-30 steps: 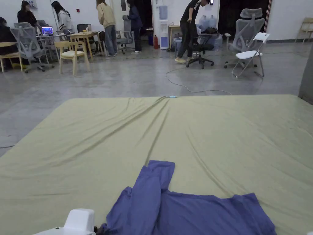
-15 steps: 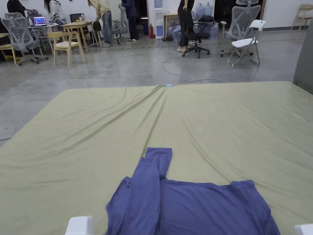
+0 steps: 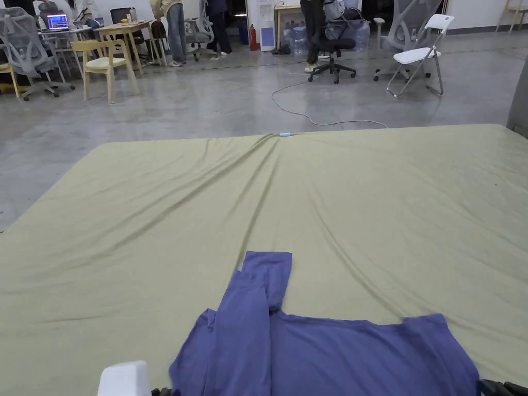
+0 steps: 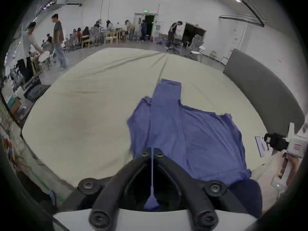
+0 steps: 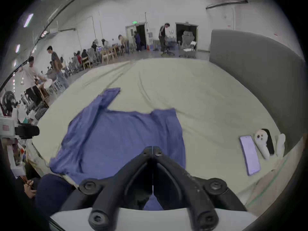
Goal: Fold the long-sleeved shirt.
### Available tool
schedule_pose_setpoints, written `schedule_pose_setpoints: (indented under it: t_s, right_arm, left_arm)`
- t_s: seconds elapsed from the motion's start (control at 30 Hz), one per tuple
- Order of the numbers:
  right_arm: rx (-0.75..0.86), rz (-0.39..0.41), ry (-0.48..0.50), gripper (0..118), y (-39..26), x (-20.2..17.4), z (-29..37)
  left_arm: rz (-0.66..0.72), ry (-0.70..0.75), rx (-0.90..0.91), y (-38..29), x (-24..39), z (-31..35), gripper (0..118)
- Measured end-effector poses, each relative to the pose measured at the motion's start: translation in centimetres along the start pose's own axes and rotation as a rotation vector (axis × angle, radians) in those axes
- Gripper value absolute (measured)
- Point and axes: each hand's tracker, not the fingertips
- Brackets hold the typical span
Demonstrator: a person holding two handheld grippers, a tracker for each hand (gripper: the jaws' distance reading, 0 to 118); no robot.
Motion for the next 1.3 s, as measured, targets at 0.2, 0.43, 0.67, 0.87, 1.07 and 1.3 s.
schedule_pose_setpoints:
  t_s: [0.2, 0.43, 0.67, 0.87, 1.07, 1.3]
  right_arm:
    - [0.051, -0.124, 0.124, 3, 1.3, -0.8, -2.3]
    - [-0.059, -0.134, 0.171, 3, -1.3, 0.2, -4.0]
    - [-0.156, -0.197, 0.122, 3, -2.4, 2.7, -6.2]
    - [-0.128, -0.212, 0.127, 3, -2.3, 3.4, -5.7]
    - [-0.065, -0.192, 0.175, 3, -2.1, 1.7, -2.4]
    - [-0.009, -0.137, 0.247, 3, -1.6, -1.1, 2.4]
  left_arm:
    - [0.057, -0.106, -0.006, 12.7, 2.3, -11.9, 1]
    - [0.07, -0.13, -0.103, 24.8, 6.1, -32.6, 108]
    - [0.092, 0.044, -0.316, 23.3, 7.1, -42.9, 35]
    - [-0.049, 0.093, -0.272, 22.2, 7.3, -41.6, 3]
    - [-0.117, 0.063, -0.152, 22.4, 7.4, -31.0, 3]
    - [-0.166, 0.082, -0.025, 17.6, 6.5, -17.8, 3]
